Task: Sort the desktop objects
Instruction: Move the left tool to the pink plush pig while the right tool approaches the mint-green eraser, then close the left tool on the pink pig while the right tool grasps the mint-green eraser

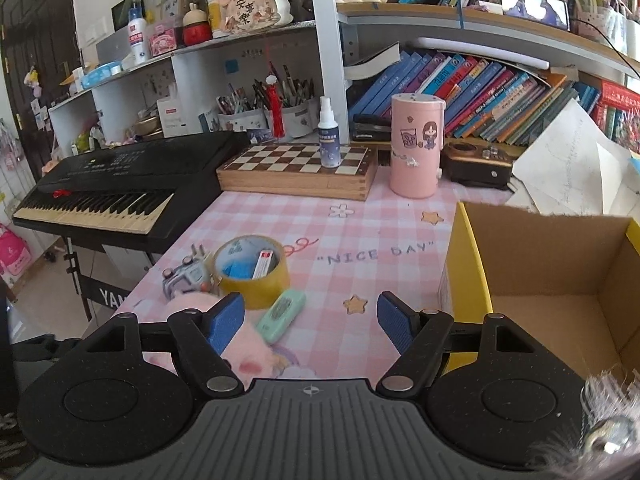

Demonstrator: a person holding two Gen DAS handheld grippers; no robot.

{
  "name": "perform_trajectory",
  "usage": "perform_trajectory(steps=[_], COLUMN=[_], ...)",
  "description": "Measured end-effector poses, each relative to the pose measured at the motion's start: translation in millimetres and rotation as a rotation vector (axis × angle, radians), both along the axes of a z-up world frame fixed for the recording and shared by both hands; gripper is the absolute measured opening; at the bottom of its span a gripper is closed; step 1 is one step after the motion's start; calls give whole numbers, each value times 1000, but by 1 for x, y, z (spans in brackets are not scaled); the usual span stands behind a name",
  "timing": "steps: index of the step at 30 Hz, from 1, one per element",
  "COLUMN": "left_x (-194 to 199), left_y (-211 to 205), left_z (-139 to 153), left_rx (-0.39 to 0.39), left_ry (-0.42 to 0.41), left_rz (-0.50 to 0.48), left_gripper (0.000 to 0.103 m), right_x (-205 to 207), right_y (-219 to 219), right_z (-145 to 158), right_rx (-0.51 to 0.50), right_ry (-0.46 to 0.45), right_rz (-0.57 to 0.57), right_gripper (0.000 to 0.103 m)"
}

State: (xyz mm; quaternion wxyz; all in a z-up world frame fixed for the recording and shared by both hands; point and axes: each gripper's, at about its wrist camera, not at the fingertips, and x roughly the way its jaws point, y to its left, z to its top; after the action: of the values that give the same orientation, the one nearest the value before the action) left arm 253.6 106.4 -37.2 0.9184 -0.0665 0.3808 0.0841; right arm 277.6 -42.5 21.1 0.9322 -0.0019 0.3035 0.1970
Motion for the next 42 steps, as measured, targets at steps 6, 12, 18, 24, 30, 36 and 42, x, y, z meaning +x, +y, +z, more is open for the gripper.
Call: perform_trajectory(steps=[6, 12, 18, 24, 30, 36, 42], left_x=[26, 43, 26, -18, -34, -38, -44], left_y=[0, 0, 10, 36, 48, 41, 43], left_z=[-10, -24, -21, -12, -3, 7, 11], left_rx=[-19, -41, -73, -139, -111, -66, -85], left_ry=[31, 62, 44, 52, 41, 18, -10], left_rz=[-8, -33, -49, 50, 127, 105, 114], left_gripper=[103, 100, 86, 86, 86, 86, 86], right_x=[21, 44, 61, 78, 89, 87, 77], right_y=[5, 12, 24, 49, 74, 85, 75], right_z=[-6, -17, -30, -55, -78, -92, -85], right_rx=[-10, -1, -4, -58, -125, -184, -171], right_ry=[26, 81, 133, 229, 220, 184, 171], right_rz=[10, -3, 17, 94, 129, 168, 200], right_gripper=[72, 73, 72, 60, 48, 38, 23])
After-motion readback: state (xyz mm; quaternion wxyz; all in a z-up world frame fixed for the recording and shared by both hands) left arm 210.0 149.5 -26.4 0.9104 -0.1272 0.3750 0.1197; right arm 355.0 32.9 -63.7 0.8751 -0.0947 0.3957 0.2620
